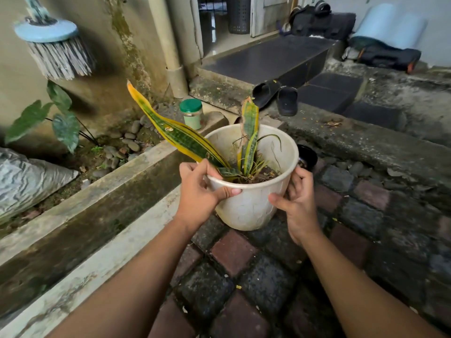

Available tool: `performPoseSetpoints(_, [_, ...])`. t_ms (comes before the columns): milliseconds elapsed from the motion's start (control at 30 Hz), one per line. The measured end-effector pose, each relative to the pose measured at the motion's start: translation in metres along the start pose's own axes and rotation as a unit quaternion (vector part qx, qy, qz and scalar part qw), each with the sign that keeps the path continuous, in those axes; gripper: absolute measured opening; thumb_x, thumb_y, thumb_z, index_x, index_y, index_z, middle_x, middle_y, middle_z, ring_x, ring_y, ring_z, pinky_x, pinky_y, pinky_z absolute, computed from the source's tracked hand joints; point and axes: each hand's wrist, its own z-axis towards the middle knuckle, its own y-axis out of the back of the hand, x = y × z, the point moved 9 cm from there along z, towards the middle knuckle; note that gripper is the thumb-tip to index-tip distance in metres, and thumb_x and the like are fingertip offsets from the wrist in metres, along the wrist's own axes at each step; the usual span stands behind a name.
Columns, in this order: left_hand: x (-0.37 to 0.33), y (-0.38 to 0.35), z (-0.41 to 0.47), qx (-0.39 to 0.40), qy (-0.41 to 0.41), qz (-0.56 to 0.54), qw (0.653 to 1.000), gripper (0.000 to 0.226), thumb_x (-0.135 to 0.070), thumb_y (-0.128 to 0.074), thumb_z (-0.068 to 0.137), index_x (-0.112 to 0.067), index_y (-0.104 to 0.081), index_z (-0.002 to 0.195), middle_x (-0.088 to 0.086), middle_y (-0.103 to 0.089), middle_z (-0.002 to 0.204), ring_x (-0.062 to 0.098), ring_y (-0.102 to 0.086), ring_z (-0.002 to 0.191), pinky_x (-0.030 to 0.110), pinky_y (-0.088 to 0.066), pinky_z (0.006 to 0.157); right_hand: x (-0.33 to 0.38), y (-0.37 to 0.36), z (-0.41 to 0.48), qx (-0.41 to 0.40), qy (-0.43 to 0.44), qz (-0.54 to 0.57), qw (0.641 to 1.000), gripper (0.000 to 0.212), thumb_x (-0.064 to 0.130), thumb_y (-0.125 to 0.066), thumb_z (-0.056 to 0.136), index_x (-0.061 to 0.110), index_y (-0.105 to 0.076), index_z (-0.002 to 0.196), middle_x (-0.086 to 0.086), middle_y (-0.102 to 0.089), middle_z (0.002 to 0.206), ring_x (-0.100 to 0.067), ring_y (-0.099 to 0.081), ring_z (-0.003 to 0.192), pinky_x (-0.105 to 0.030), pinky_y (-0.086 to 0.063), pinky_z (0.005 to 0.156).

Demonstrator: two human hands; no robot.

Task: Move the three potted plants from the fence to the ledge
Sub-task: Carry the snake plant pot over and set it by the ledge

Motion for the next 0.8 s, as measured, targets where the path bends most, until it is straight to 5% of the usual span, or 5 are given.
performPoseSetpoints(167, [0.012, -0.004, -0.009, 0.011, -0.023, 0.008, 1.0, 0.043, -0.036, -0.091, 0.049, -0.027, -0.054, 0.069, -0.007, -0.038, 0.099, 0.029, -0.045, 0.112, 0.043, -0.054, 0.09, -0.009, 0.007, -0.022, 0.0, -0.02, -0.003, 1.0, 0.076, -0.008, -0.08, 0.069, 0.021, -0.048, 0.131, 0.004, -0.057, 0.144, -0.009, -0.059, 0.131, -0.029, -0.052, 0.107])
performPoseSetpoints(267, [0.02, 0.0, -0.017, -0.011, -0.031, 0.006, 0.999, 0.04, -0.033, -0.089, 0.052, -0.025, -0.054, 0.07, -0.009, -0.037, 0.1, 0.012, -0.048, 0.103, 0.015, -0.05, 0.085, -0.007, 0.005, -0.024, -0.008, -0.046, 0.017, 0.999, 0.072, -0.01, -0.076, 0.072, 0.024, -0.051, 0.13, 0.005, -0.061, 0.14, -0.01, -0.06, 0.128, -0.031, -0.053, 0.106])
performPoseSetpoints(400, [0.031, 0.004, -0.024, 0.006, -0.013, 0.011, 1.0, 0.041, -0.025, -0.09, 0.051, -0.012, -0.059, 0.074, -0.001, -0.039, 0.104, -0.009, -0.05, 0.096, 0.011, -0.052, 0.079, -0.007, 0.007, -0.019, -0.052, -0.13, 0.099, 0.985, 0.05, 0.027, -0.06, 0.082, 0.034, -0.056, 0.131, 0.006, -0.071, 0.125, -0.016, -0.063, 0.117, -0.04, -0.048, 0.088])
performPoseSetpoints(600, [0.021, 0.007, -0.016, 0.051, -0.039, 0.045, 0.997, 0.04, -0.022, -0.093, 0.054, -0.018, -0.061, 0.077, 0.008, -0.044, 0.109, 0.02, -0.048, 0.112, 0.027, -0.052, 0.09, -0.002, -0.005, -0.025, -0.022, -0.115, 0.02, 0.993, 0.085, 0.019, -0.066, 0.084, 0.029, -0.034, 0.161, -0.004, -0.057, 0.154, -0.021, -0.058, 0.138, -0.049, -0.048, 0.114])
performPoseSetpoints(800, [0.026, 0.007, -0.023, 0.033, -0.024, 0.087, 0.995, 0.044, -0.039, -0.089, 0.056, -0.012, -0.061, 0.077, 0.026, -0.048, 0.107, 0.012, -0.035, 0.101, 0.02, -0.044, 0.091, 0.001, -0.008, -0.004, -0.006, -0.117, -0.006, 0.993, 0.074, 0.011, -0.059, 0.081, 0.023, -0.048, 0.153, 0.007, -0.073, 0.129, -0.002, -0.07, 0.108, -0.035, -0.055, 0.093])
